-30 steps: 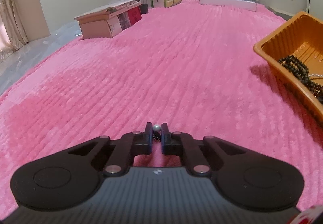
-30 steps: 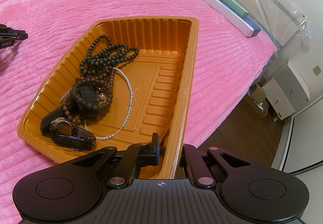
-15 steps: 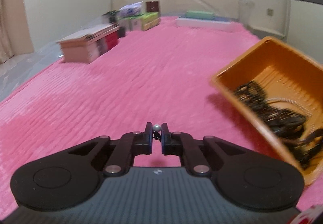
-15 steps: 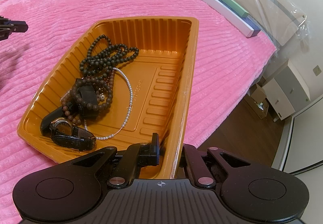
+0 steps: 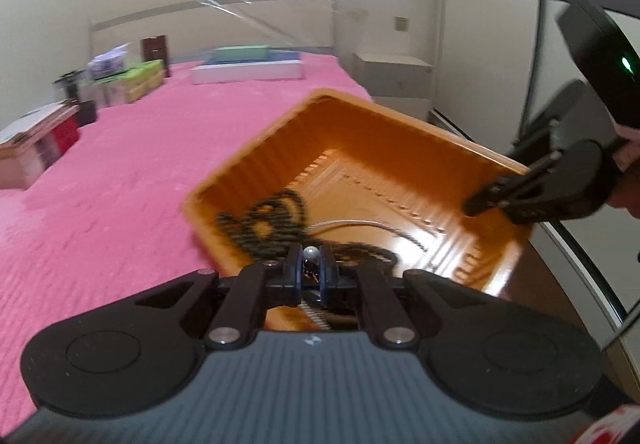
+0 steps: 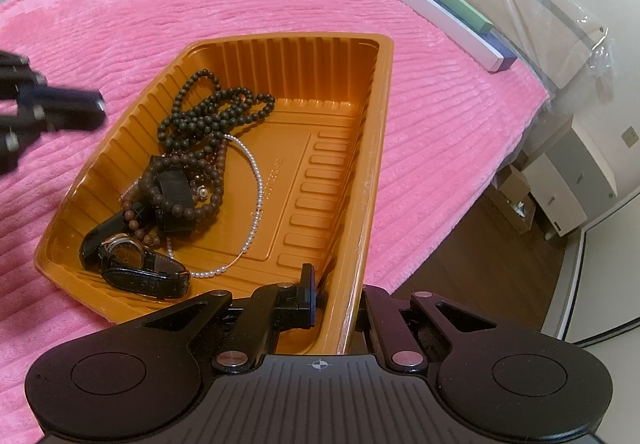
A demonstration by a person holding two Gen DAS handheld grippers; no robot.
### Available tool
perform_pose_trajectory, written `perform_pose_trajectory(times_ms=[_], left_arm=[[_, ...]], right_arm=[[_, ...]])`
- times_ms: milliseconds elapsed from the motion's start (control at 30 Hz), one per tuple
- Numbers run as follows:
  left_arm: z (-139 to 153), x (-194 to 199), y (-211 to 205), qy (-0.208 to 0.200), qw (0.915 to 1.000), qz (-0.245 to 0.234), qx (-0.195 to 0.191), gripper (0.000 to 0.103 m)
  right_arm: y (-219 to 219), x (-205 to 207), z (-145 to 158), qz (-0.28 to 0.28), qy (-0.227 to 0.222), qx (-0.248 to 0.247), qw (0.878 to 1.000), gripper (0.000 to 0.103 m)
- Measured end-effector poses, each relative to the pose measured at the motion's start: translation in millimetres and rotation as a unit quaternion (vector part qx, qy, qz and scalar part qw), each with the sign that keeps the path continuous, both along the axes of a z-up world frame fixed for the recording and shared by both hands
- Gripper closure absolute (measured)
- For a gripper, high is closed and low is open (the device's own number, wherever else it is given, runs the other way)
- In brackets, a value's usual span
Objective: Organize jewelry
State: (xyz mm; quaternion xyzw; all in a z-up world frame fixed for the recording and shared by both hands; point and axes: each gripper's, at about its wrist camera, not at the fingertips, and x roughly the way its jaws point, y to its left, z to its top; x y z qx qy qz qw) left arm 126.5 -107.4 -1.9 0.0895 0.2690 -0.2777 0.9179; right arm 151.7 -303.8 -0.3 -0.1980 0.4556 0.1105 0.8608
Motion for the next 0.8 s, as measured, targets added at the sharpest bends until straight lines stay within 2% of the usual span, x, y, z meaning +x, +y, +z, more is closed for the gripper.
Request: perform_pose_trajectory(times_ms=[300, 333, 367, 467, 633, 800], left_arm=[[-8, -1, -21, 0.014, 0.9996, -0.022, 0.009, 0.096], [-8, 0, -22, 0.017, 0.9995, -0.025, 0.007, 0.093], [-9, 0, -23, 0.019, 0.9994, -0.027, 0.008, 0.086], [-8, -2, -25, 0.017, 0.9994, -0.028, 0.013, 0.079], [-4, -5, -13, 0.013, 0.9999, -0.005, 0.007, 0.074], [4, -13, 16, 0.013, 0.999, 0.042, -0.002, 0.069]], right_arm=[[-5, 1, -2, 0.0, 0.002, 0.012, 1.0, 0.098], [-6, 1, -2, 0.0, 0.002, 0.013, 1.0, 0.098], [-7, 1, -3, -0.001, 0.002, 0.015, 1.0, 0.098], [-8, 2, -4, -0.001, 0.002, 0.021, 1.0, 0.098], [-16, 3, -9, -0.005, 0.006, 0.042, 0.999, 0.098], [-33, 6, -20, -0.025, 0.015, 0.092, 0.995, 0.099]])
